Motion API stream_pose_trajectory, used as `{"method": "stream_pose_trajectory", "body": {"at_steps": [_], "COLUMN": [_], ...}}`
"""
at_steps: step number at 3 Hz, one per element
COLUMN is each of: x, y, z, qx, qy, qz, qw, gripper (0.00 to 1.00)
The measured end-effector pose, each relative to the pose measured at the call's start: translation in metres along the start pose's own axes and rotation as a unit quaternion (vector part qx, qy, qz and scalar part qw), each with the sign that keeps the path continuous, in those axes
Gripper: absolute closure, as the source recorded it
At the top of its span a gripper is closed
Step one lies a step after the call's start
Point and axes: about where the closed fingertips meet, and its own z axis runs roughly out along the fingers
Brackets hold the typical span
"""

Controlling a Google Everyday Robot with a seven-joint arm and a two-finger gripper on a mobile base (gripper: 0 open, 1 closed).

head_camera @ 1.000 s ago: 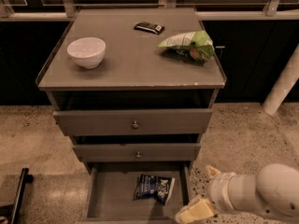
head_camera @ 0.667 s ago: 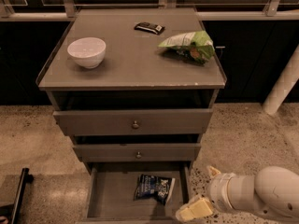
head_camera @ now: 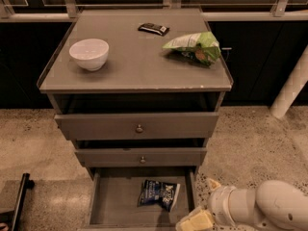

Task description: Pick blue chip bag from bottom drawer and place on counter

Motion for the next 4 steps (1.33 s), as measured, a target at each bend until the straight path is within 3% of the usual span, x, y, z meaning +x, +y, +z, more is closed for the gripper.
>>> {"method": "stream_pose_trajectory", "body": {"at_steps": [1,2,3,4], "x": [0.004,0.012,0.029,0.028], "y": [-0.013,-0.046,-0.037,-0.032], "z": [0.042,0.086,0.113,0.106], "qx": [0.000,0.008,-0.017,-0.016], "qy": [-0.056,-0.093,-0.102,-0.100], "qz": [-0.014,-0.024,0.003,0.006], "qw": [0.9983,0.9953,0.9947,0.9948], "gripper": [0.00,0.00,0.00,0.00]}}
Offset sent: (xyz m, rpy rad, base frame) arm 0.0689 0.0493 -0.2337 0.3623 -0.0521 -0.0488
